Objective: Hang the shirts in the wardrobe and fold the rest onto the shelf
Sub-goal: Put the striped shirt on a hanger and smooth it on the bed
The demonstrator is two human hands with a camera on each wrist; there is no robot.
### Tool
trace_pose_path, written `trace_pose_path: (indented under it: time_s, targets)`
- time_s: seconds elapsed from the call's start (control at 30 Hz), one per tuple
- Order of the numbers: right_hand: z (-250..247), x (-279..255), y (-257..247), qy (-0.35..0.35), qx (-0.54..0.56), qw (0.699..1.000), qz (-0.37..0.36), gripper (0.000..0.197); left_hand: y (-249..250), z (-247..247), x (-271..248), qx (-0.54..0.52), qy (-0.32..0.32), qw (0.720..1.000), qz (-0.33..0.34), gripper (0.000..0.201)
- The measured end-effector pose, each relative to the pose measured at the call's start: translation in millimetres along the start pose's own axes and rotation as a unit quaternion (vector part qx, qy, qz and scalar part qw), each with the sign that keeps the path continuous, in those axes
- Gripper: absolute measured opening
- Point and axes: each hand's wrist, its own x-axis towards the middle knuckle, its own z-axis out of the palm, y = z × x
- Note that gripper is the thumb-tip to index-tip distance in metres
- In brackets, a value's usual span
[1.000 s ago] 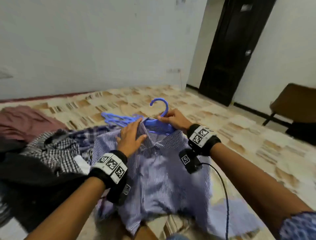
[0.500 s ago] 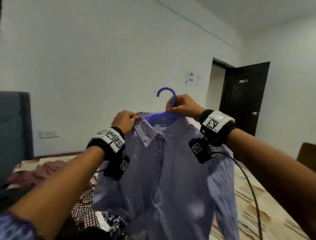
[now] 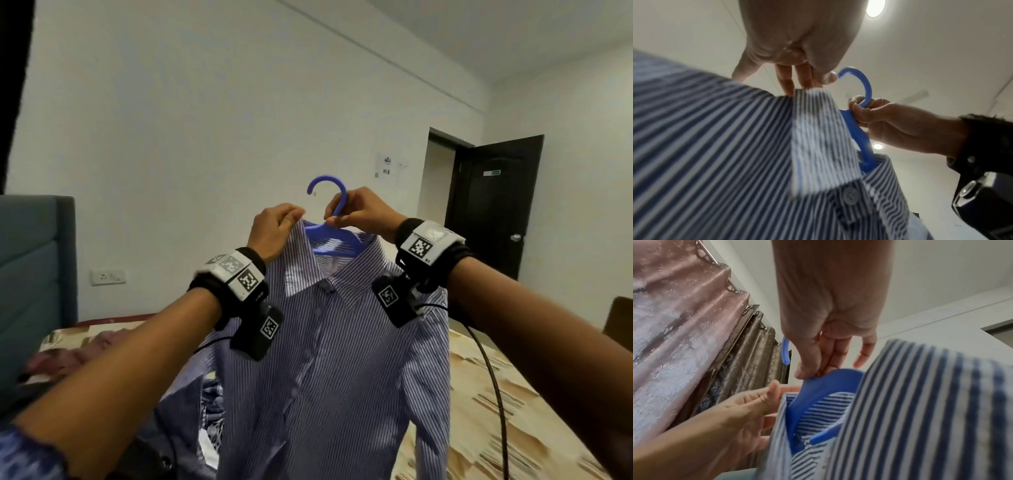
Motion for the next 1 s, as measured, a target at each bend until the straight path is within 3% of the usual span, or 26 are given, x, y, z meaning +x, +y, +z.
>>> trace_pose_path:
  time_s: [0.1,0.17,0.3,0.4,0.5,0.57,0.6,0.67,0.73,0.8,0.83,0.87,0.93,0.97,1.0]
  targets:
    - [-10,-7,1,0.045,0.031,0.999,-0.002,0.012,-19,-11,-4,0.075,-0.087,0.993,-0.018,0.035]
    - [-17,-11,1,0.073,0.049,0.996,-0.012,0.014,-31,-18,-10,0.143,-0.112,0.983,-0.033,0.024]
    - [-28,-18,12,0.091,0.052,0.994,-0.012,0.033,-44,-30,-13,0.181,-0.002,0.983,-0.034,0.011]
    - [-43,-33,52,0.043,-0.054,0.993,0.100,0.061,-44,-42,-8,0.188,0.047,0.980,-0.033,0.009]
    - [-51,-52,104,-0.031,-0.166,0.973,0.156,0.051,-47,-45,-7,0.202,0.058,0.976,-0.052,0.008]
    - [-49,-57,118,-0.037,-0.219,0.963,0.150,0.035,-44,-42,-8,0.200,0.057,0.976,-0.069,0.008]
    - [-50,-57,115,-0.008,-0.232,0.964,0.132,0.028,-39,-39,-7,0.192,0.063,0.977,-0.068,0.010]
    - [-58,-51,100,0.126,-0.230,0.963,0.062,0.020,-19,-38,0,0.202,0.106,0.972,-0.058,0.015]
    - [-74,-44,80,0.291,-0.284,0.913,-0.037,0.026,2,-43,12,0.222,0.175,0.959,-0.024,0.020]
    - [-86,-45,71,0.385,-0.352,0.847,-0.101,0.029,3,-47,20,0.223,0.191,0.956,-0.014,0.034]
    - [-88,-49,71,0.369,-0.368,0.848,-0.092,0.026,-4,-50,18,0.229,0.163,0.959,-0.034,0.036]
    - [-88,-57,75,0.306,-0.372,0.874,-0.067,0.022,-14,-52,12,0.242,0.118,0.961,-0.068,0.033]
    - [-79,-77,84,0.074,-0.371,0.923,0.068,0.017,-32,-48,-12,0.292,0.036,0.948,-0.123,0.018]
    - [-74,-88,89,-0.001,-0.364,0.924,0.119,0.017,-38,-44,-25,0.308,0.019,0.943,-0.122,0.014]
    - [-70,-97,93,-0.012,-0.354,0.925,0.138,0.017,-42,-40,-33,0.303,0.021,0.947,-0.106,0.012]
